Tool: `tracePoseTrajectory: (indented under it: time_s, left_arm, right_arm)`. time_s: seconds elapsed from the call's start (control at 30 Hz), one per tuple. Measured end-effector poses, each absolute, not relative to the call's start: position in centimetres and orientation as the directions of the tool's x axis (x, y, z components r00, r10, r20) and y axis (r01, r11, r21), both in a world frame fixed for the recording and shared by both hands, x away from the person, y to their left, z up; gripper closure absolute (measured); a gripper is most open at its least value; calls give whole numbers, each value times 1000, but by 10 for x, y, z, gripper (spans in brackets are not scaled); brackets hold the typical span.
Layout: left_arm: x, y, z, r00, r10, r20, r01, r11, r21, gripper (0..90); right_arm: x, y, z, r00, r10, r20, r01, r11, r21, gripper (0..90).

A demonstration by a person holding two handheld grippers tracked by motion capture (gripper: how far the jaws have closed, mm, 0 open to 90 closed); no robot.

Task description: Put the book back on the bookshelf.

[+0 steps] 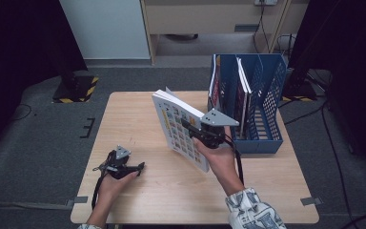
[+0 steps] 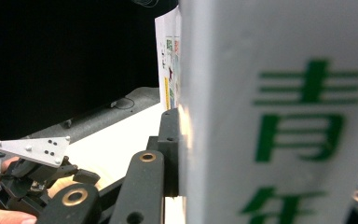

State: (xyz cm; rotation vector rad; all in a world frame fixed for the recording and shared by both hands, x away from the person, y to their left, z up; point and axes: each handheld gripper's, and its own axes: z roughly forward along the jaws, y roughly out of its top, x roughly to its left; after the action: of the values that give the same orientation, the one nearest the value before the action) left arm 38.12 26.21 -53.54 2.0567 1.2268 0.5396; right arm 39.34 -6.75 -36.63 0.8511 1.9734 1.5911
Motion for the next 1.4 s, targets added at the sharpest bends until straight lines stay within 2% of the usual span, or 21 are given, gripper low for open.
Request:
tracePoseTrajectory:
  time_s: [0.87,1.4]
  left_arm:
    - [382,262,-535,472,882,11,604,-332,724,158]
    - [382,262,-535,471,882,10,604,-331,724,158]
  right_arm:
    - [381,-93,-367,-697,716,40,181,121,976,739]
    - [361,-125,-364,-687,726,37,177,119,977,739]
